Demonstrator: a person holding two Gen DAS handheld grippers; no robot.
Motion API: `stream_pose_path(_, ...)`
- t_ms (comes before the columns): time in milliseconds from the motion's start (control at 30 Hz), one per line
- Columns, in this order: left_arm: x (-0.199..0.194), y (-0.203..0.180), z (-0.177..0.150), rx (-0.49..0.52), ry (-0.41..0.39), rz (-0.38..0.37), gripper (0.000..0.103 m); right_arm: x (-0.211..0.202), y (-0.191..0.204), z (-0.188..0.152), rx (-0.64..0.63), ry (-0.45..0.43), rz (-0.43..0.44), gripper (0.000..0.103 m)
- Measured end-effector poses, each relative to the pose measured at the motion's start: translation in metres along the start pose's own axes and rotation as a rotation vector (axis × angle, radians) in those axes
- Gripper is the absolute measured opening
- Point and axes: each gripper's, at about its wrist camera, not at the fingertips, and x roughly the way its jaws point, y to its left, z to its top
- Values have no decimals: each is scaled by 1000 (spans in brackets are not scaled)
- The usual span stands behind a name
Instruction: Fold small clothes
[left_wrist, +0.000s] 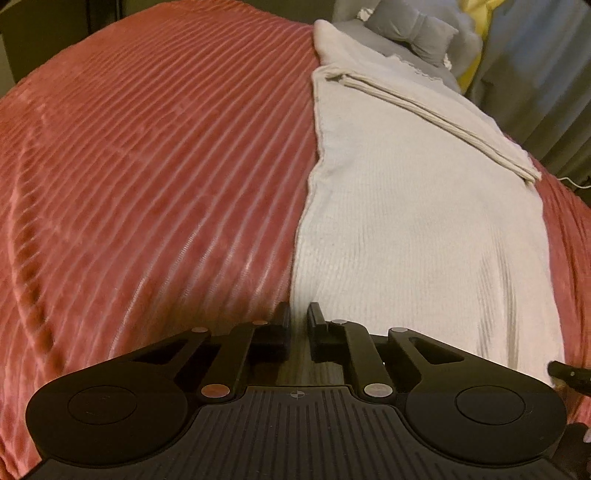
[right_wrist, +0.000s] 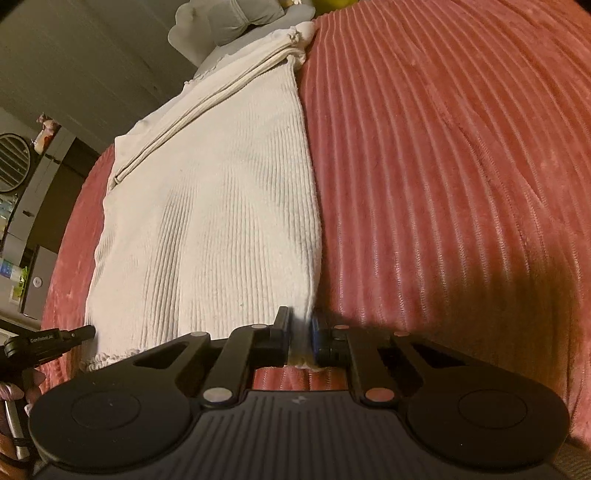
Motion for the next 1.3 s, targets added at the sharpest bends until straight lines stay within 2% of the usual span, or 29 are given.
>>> stream_pose_path(67, 0, -1, -1, 12, 21, -3, 13, 0, -3, 0, 11, 4, 4, 11)
stream_pose_path(167, -2, -3, -6, 32, 57, -25, 23, 2, -4, 2, 19, 18, 11, 13)
stream_pose_path(233, -3, -5, -9, 42, 63, -31, 23, 2, -4, 1, 16, 20, 14, 13)
stream_pose_path(467, 0, -10, -13, 73, 134, -78, 23, 3, -10, 3, 62, 47, 48, 14)
stream_pose_path(533, 1, -13, -13, 86, 140, -83, 15, 4, -9, 4, 62, 52, 48, 14)
stream_pose_path(633, -1, -17, -12, 92, 135, -86, 12, 3, -6, 4, 57, 50, 47, 10)
stream_pose_path(833, -27, -11, 5, 13, 69, -209, 12, -11, -10, 6, 151, 11, 164, 8)
stream_pose_path(1000, -53, -18, 44, -15, -32, -293, 11, -27, -2, 28, 202, -85, 282, 8)
stream_pose_path(1133, -60, -30, 85, -17, -112, -303, 11, -24, 14, 65, 198, -171, 318, 8)
stream_pose_path(1300, -41, -32, 131, -44, -159, -272, 11, 1, 31, 112, 178, -223, 283, 8)
